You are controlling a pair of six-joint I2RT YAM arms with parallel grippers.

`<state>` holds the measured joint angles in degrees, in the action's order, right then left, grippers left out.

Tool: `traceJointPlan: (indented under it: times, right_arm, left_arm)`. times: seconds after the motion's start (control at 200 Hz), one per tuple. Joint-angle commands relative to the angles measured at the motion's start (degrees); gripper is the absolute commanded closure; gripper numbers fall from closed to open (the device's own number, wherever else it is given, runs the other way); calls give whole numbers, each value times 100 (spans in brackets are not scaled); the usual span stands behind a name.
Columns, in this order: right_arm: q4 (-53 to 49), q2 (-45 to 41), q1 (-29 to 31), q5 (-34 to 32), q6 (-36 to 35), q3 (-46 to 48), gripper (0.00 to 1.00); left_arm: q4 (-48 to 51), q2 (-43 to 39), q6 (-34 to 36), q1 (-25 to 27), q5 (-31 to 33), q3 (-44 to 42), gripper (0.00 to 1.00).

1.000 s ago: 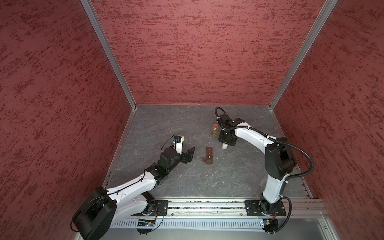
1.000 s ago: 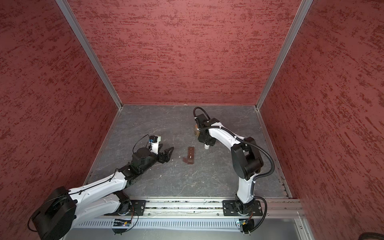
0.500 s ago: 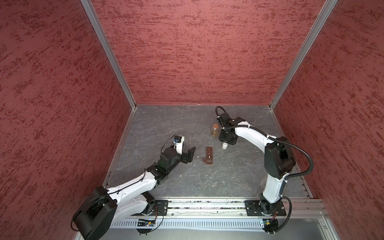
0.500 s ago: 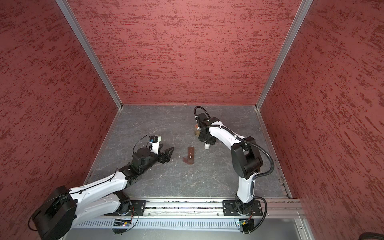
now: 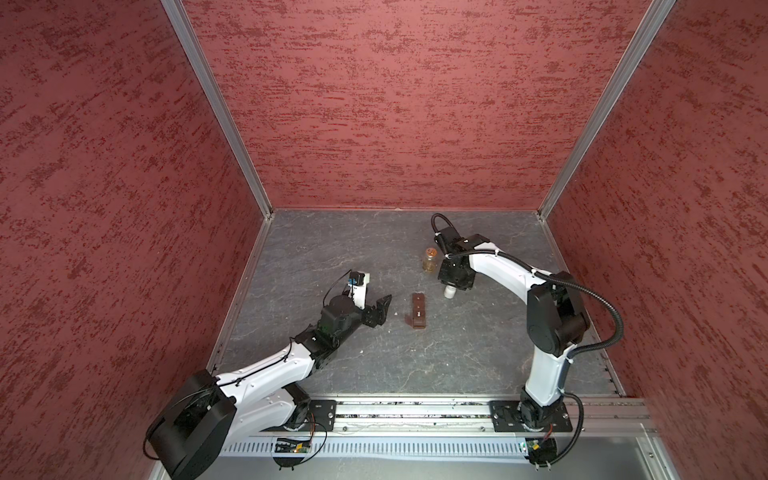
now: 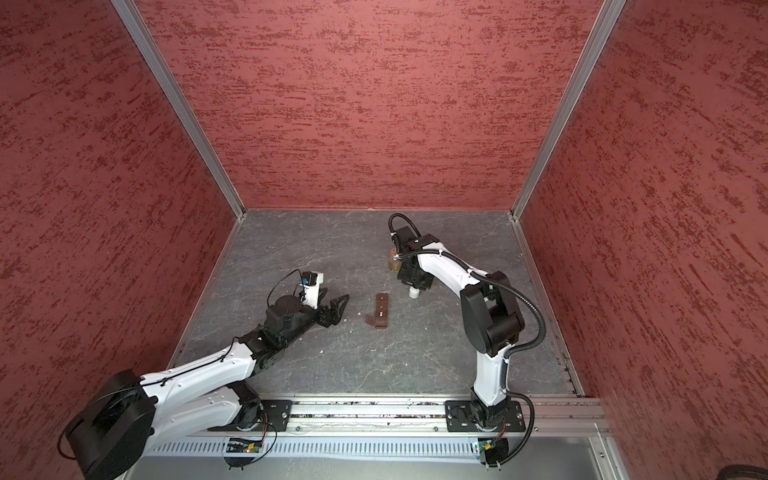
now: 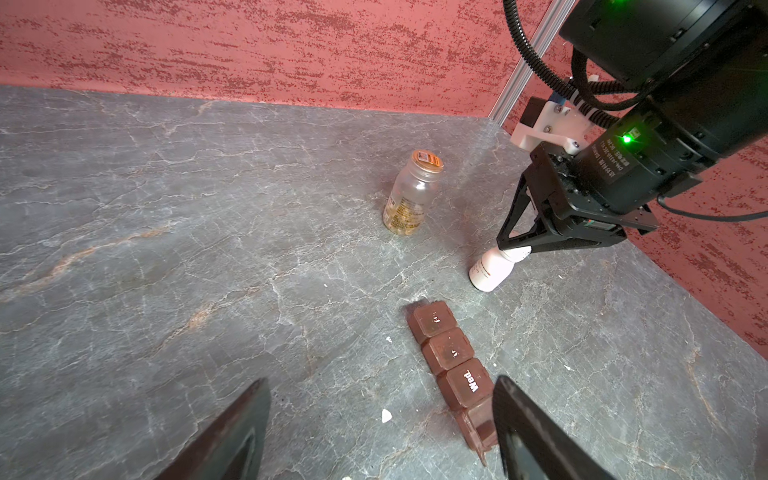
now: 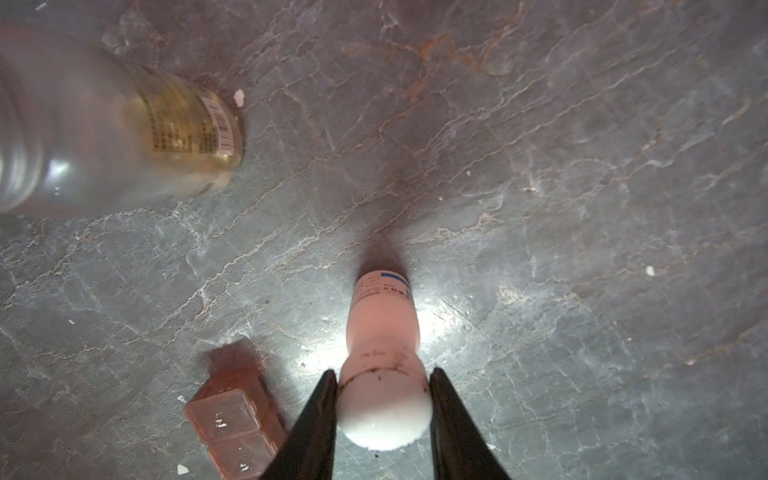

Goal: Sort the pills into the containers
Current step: 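Lower the right gripper over the white bottle and close on it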

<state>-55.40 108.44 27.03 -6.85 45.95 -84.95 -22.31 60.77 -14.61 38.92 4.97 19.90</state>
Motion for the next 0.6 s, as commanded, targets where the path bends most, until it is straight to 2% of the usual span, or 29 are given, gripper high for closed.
traceJointPlan:
  times: [0.0, 0.15, 0.406, 0.596]
  right_arm:
    - [-129, -63, -66, 1, -29, -102, 67]
    - [-147, -254, -66, 62, -51, -84, 70]
    - [-22, -1030, -53, 318, -102, 226, 74]
    - [128, -1866, -48, 808, -220, 585, 75]
  left_arm:
    - [-151, 18, 44, 35, -22, -64, 16]
    - [-163, 39, 15, 42, -27, -48, 16]
    - [-248, 22, -131, 113, -67, -100, 5]
    - [-148, -351, 123, 500, 64, -44, 6]
